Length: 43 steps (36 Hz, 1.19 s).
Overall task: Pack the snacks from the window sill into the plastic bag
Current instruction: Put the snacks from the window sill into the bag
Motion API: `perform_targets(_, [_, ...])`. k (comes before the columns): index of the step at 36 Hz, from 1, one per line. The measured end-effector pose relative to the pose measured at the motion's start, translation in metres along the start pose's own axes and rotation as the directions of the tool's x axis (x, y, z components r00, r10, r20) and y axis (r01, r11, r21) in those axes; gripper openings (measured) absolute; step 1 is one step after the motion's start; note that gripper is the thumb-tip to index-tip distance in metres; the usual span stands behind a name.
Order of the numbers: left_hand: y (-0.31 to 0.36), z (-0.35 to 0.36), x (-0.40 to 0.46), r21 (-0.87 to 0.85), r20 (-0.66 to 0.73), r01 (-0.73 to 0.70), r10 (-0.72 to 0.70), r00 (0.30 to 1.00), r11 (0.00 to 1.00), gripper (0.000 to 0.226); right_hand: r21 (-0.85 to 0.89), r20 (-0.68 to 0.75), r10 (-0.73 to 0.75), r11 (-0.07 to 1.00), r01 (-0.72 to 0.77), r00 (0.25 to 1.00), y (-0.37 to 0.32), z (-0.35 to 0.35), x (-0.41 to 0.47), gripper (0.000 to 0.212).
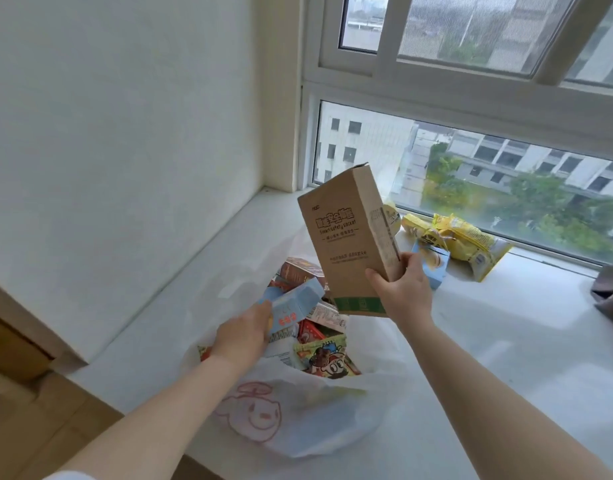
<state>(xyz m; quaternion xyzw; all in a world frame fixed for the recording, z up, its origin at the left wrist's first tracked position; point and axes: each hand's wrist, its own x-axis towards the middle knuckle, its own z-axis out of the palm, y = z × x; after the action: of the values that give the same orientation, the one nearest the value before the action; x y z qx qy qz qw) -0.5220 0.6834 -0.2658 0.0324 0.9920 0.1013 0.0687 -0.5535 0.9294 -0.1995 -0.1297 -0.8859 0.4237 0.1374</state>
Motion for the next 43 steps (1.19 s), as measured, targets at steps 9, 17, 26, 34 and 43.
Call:
perform_targets(9, [-0.014, 0.005, 0.016, 0.117, 0.090, 0.126, -0.136, 0.987, 0.985, 0.046, 0.022, 0.030, -0.008, 1.000, 0.008, 1.000, -0.008, 0.015, -0.011, 0.041])
perform_targets(17, [-0.002, 0.006, 0.002, -0.193, -0.141, -0.241, 0.216, 0.966, 0.951, 0.063, -0.282, -0.006, -0.007, 0.959, 0.005, 1.000, 0.017, 0.009, -0.012, 0.045])
perform_targets(26, [0.012, 0.020, -0.021, 0.211, -0.051, -0.744, 0.767, 0.640, 0.635, 0.046, -0.298, -0.005, -0.002, 0.955, 0.000, 1.000, 0.031, 0.002, -0.016, 0.047])
perform_targets(34, [0.018, 0.011, -0.031, -0.160, -0.056, -0.699, 0.701, 0.711, 0.697, 0.012, -0.312, 0.170, -0.194, 0.919, 0.239, 0.966, 0.024, 0.014, -0.034, 0.052])
perform_targets(43, [0.027, -0.008, -0.046, 0.024, -0.185, -0.816, 0.804, 0.564, 0.578, 0.017, -0.338, 0.654, -0.045, 0.876, 0.345, 0.755, 0.011, 0.022, -0.031, 0.037])
